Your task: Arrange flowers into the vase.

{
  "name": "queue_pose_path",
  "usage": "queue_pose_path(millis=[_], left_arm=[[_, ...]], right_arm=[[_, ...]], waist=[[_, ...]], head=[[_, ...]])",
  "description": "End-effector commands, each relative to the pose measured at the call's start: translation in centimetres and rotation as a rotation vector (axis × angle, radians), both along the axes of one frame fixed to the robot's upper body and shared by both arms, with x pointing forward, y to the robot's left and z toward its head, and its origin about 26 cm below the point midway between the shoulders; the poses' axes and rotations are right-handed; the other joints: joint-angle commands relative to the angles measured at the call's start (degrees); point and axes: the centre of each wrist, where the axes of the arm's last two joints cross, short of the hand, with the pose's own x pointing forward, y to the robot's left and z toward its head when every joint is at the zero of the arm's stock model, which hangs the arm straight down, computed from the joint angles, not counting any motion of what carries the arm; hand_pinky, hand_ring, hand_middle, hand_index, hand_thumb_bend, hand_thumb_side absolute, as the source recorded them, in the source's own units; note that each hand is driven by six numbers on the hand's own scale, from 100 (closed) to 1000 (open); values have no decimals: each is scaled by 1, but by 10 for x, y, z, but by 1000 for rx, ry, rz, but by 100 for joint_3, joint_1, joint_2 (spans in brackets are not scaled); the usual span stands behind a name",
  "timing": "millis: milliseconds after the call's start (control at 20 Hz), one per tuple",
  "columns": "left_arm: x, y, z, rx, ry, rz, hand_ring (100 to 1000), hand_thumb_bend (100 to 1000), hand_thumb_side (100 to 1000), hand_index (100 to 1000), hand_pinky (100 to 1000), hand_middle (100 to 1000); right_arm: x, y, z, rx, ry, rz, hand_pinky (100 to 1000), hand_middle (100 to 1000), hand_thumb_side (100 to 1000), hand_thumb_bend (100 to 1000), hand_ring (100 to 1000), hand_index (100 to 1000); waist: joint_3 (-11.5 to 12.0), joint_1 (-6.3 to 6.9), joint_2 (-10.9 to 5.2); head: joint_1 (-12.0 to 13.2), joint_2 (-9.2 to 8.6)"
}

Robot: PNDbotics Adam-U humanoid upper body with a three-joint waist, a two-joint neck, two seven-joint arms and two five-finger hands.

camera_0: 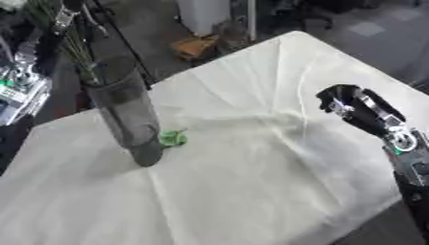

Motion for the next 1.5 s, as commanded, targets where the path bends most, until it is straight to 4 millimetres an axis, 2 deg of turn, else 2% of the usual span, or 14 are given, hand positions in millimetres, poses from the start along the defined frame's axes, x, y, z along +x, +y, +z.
queue_pose_path(millis=[50,700,1500], left_arm=[[-3,11,17,12,-48,25,240,802,900,229,118,100],[-2,11,9,-3,-19,16,288,818,914,266,182,103],[-10,14,15,29,-106,29,380,896,888,338,277,192]], right_arm=[[1,-3,16,-6,-42,3,631,525,778,331,633,723],[2,-3,17,-3,-45,5,630,526,781,327,633,723],[3,-4,15,4,-45,0,629,526,786,316,633,722]], waist=[[22,-89,-88],[36,-120,-33],[108,-192,-3]], head=[[-5,-68],[-20,-79],[-20,-55]])
